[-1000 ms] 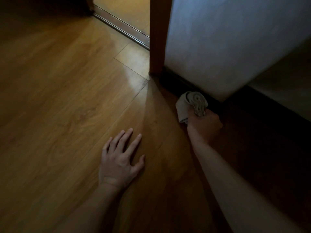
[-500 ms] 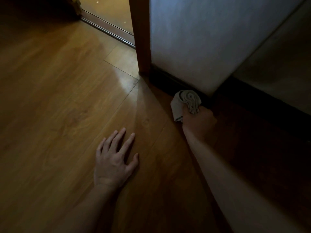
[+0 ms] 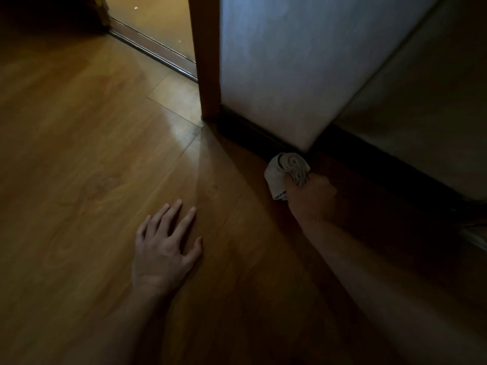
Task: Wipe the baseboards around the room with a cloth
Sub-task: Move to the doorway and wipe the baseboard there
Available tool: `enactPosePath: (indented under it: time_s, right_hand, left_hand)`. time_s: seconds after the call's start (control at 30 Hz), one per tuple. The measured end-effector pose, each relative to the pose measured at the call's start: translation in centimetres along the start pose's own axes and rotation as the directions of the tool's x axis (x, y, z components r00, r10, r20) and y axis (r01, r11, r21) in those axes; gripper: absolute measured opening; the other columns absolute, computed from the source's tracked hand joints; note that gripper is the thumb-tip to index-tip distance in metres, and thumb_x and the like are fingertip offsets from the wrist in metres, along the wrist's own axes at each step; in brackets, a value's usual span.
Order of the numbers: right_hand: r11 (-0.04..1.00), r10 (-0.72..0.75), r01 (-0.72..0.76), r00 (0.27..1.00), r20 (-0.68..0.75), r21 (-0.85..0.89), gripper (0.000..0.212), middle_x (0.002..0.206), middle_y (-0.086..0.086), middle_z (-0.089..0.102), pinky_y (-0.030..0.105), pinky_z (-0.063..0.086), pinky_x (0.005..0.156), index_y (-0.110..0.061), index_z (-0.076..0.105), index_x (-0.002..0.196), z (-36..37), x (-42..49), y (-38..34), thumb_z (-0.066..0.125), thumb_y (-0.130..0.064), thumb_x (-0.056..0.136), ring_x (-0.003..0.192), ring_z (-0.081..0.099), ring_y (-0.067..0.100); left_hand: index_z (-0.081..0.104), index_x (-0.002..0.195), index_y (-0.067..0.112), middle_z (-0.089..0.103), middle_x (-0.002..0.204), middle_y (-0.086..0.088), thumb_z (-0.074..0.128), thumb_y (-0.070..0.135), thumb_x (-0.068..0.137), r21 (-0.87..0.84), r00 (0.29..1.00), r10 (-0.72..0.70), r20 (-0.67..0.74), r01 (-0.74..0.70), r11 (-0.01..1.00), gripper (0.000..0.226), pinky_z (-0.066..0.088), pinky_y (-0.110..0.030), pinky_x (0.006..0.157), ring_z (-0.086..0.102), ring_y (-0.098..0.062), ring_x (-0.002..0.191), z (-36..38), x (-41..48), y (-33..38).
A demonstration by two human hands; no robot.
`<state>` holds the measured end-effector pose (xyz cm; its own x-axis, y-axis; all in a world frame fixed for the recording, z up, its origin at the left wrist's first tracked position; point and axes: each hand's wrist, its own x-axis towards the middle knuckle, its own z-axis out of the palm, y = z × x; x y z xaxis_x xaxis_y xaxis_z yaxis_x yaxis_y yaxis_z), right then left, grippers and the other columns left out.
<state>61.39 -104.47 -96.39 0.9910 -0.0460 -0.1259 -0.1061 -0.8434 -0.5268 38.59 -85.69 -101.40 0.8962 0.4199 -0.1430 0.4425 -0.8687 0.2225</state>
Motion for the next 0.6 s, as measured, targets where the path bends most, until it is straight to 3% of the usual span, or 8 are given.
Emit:
enactPosePath:
  time_s: [0.2, 0.33, 0.5, 0.6]
  right_hand:
    - [0.998, -0.048, 0.048, 0.999, -0.012, -0.028, 0.036, 0.065, -0.001, 0.057, 0.019, 0.031, 0.046, -0.02, 0.058, 0.067, -2.3, -0.2, 2.5, 0.068, -0.047, 0.087, 0.062, 0.06, 0.018]
    - [0.996, -0.062, 0.06, 0.997, -0.034, -0.061, 0.041, 0.074, 0.005, 0.065, 0.026, 0.046, 0.053, -0.014, 0.066, 0.079, -1.3, -0.5, 1.9, 0.064, -0.054, 0.088, 0.066, 0.063, 0.019]
    - [0.993, -0.088, 0.083, 0.995, -0.055, -0.082, 0.046, 0.08, 0.008, 0.068, 0.022, 0.04, 0.051, -0.009, 0.068, 0.087, 0.0, -0.5, 1.6, 0.063, -0.056, 0.088, 0.068, 0.063, 0.021]
    - [0.98, -0.156, 0.149, 0.987, -0.041, -0.134, 0.051, 0.081, 0.012, 0.068, 0.028, 0.047, 0.055, -0.007, 0.069, 0.086, -0.1, -0.1, 1.8, 0.063, -0.057, 0.087, 0.072, 0.067, 0.026]
  left_hand:
    - [0.04, 0.152, 0.035, 0.034, 0.161, 0.0, 0.029, 0.065, 0.089, -0.043, 1.0, -0.021, 0.016, 0.022, 0.999, 0.071, 0.022, -0.052, 0.118, 0.027, -0.024, 0.148, -0.7, 0.0, 0.8]
    - [0.039, 0.152, 0.036, 0.033, 0.161, 0.001, 0.028, 0.066, 0.09, -0.039, 0.999, -0.023, 0.028, 0.025, 0.999, 0.07, 0.02, -0.051, 0.119, 0.026, -0.023, 0.149, -1.1, -0.1, 1.0]
    - [0.042, 0.151, 0.035, 0.035, 0.16, 0.001, 0.032, 0.064, 0.09, -0.036, 0.999, -0.011, 0.033, 0.012, 0.999, 0.068, 0.023, -0.051, 0.117, 0.028, -0.023, 0.148, -0.9, 0.0, 0.7]
    - [0.045, 0.15, 0.034, 0.039, 0.158, 0.001, 0.036, 0.062, 0.09, -0.044, 1.0, -0.013, 0.012, 0.014, 0.999, 0.067, 0.026, -0.051, 0.117, 0.032, -0.023, 0.147, -0.9, -0.1, 0.7]
